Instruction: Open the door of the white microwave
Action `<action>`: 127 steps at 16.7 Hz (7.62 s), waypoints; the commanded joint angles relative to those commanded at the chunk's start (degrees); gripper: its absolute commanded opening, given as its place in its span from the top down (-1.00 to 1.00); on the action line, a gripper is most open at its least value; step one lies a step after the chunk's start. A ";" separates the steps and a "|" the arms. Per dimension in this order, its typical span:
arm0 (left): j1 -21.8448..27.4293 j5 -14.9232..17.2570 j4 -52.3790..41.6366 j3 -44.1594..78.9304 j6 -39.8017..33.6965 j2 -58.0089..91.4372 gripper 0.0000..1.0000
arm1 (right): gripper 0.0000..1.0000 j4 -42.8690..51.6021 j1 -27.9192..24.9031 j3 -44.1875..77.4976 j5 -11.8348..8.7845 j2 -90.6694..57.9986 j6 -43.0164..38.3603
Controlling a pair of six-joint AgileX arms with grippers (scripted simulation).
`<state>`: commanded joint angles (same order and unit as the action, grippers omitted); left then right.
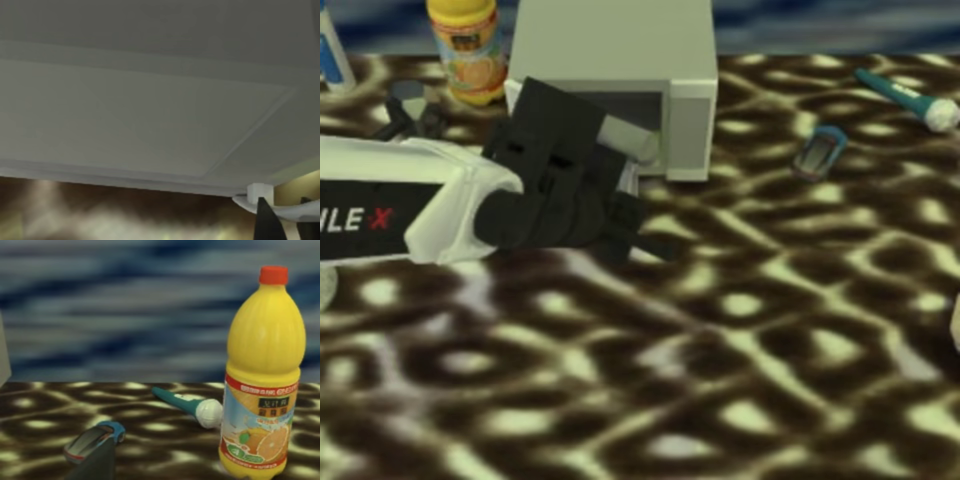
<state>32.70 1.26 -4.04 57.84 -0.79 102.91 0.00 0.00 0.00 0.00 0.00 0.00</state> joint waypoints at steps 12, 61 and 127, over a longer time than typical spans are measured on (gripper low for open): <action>-1.15 2.42 0.15 -1.47 2.81 -1.19 1.00 | -1.00 0.00 0.00 0.00 0.00 0.00 0.00; -2.43 4.97 0.09 -2.81 5.79 -2.32 1.00 | -1.00 0.00 0.00 0.00 0.00 0.00 0.00; -5.15 10.01 -0.67 -4.88 11.86 -4.19 1.00 | -1.00 0.00 0.00 0.00 0.00 0.00 0.00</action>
<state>27.55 11.28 -4.72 52.96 11.07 98.72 0.00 0.00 0.00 0.00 0.00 0.00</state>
